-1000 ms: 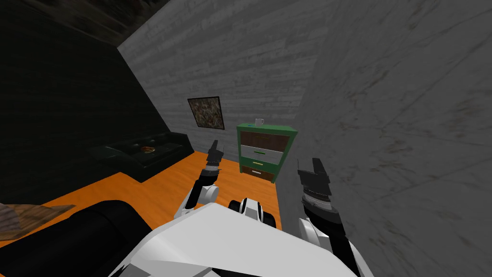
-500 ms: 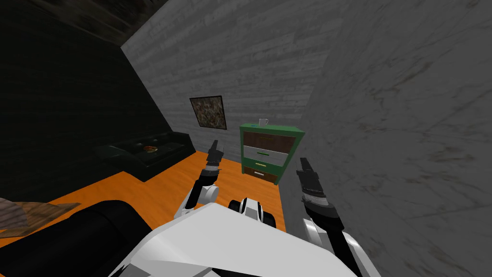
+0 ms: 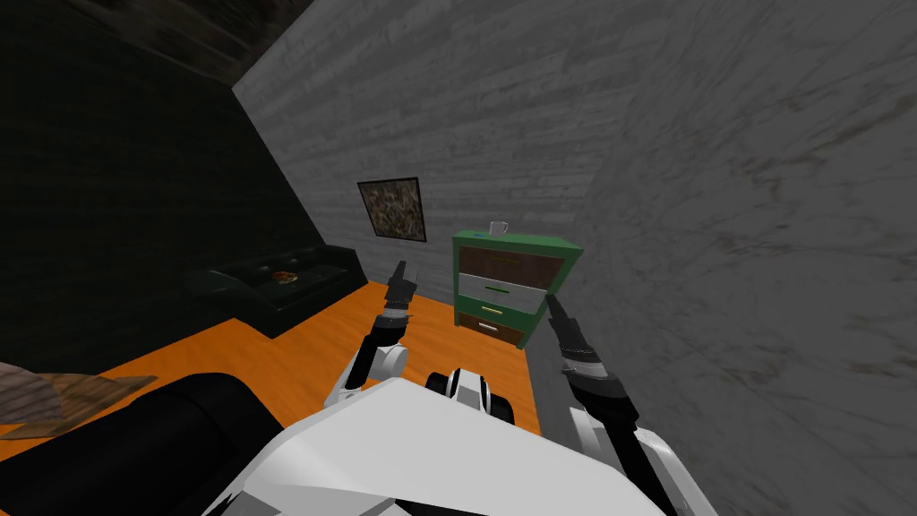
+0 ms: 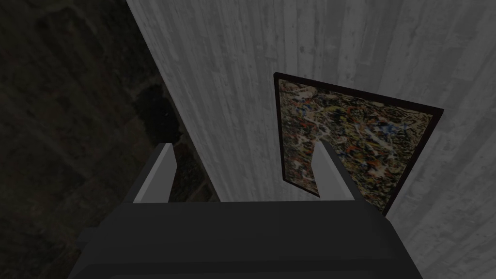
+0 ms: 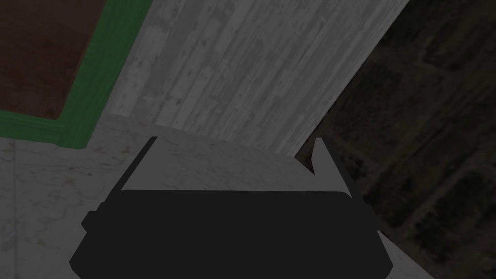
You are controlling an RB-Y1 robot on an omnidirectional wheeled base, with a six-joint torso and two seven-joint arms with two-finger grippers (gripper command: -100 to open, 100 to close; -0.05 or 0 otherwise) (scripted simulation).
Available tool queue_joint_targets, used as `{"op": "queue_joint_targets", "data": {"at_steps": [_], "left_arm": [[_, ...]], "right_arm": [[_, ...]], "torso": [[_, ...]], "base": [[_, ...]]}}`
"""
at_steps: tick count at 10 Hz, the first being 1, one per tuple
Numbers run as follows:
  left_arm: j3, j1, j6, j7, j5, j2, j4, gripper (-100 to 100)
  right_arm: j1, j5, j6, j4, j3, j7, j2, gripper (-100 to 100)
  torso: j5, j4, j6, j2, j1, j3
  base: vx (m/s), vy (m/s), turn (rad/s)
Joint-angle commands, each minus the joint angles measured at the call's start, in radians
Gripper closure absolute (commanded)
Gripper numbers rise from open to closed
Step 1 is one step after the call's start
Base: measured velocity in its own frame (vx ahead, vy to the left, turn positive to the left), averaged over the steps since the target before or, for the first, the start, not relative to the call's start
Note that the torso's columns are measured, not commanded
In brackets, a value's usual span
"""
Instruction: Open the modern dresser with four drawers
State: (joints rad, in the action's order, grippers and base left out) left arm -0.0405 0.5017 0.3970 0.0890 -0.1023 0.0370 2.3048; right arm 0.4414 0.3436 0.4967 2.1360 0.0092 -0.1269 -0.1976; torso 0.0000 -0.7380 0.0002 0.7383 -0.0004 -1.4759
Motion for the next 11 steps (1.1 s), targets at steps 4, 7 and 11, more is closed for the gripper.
{"op": "queue_joint_targets", "data": {"at_steps": [4, 7, 11], "left_arm": [[0.000, 0.000, 0.000, 0.000, 0.000, 0.000, 0.000, 0], [0.000, 0.000, 0.000, 0.000, 0.000, 0.000, 0.000, 0], [0.000, 0.000, 0.000, 0.000, 0.000, 0.000, 0.000, 0]], "right_arm": [[-0.034, 0.140, -0.054, -0.036, -0.028, -0.096, -0.036, -100], [-0.054, 0.231, -0.088, -0.060, -0.047, -0.159, -0.060, -100], [-0.076, 0.324, -0.125, -0.087, -0.068, -0.224, -0.084, -100]], "torso": [[0.000, 0.000, 0.000, -0.001, 0.000, 0.000], [0.000, 0.000, 0.000, 0.000, 0.002, 0.000], [0.000, 0.000, 0.000, 0.000, 0.000, 0.000]], "base": [[0.040, 0.087, 0.029], [0.038, 0.091, 0.036], [0.041, 0.072, 0.029]]}}
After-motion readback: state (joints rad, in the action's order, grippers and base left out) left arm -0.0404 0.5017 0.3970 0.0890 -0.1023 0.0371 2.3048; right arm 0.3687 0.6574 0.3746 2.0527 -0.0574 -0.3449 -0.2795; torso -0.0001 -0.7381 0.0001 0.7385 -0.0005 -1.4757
